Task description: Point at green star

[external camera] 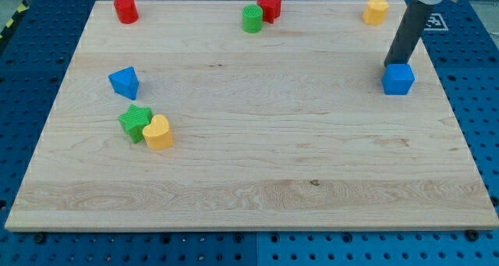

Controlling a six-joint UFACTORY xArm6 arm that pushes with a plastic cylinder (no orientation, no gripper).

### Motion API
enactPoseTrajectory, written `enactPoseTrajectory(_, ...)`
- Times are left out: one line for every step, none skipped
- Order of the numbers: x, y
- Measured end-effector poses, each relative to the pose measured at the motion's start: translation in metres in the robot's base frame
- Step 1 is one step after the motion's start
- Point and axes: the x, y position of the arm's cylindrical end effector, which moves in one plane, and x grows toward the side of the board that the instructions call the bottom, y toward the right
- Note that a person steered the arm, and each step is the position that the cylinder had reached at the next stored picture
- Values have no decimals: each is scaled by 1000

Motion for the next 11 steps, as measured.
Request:
enactPoseTrajectory(1, 0)
enactPoseTrajectory(10, 0)
enactPoseTrajectory(17, 0)
enactPoseTrajectory(6, -16)
enactPoseTrajectory(-3, -52)
enactPoseTrajectory(0, -79)
enactPoseTrajectory(25, -86)
enactPoseTrajectory(29, -86)
enactPoseTrajectory(30, -105)
enactPoseTrajectory(37, -128)
enactPoseTrajectory(38, -191)
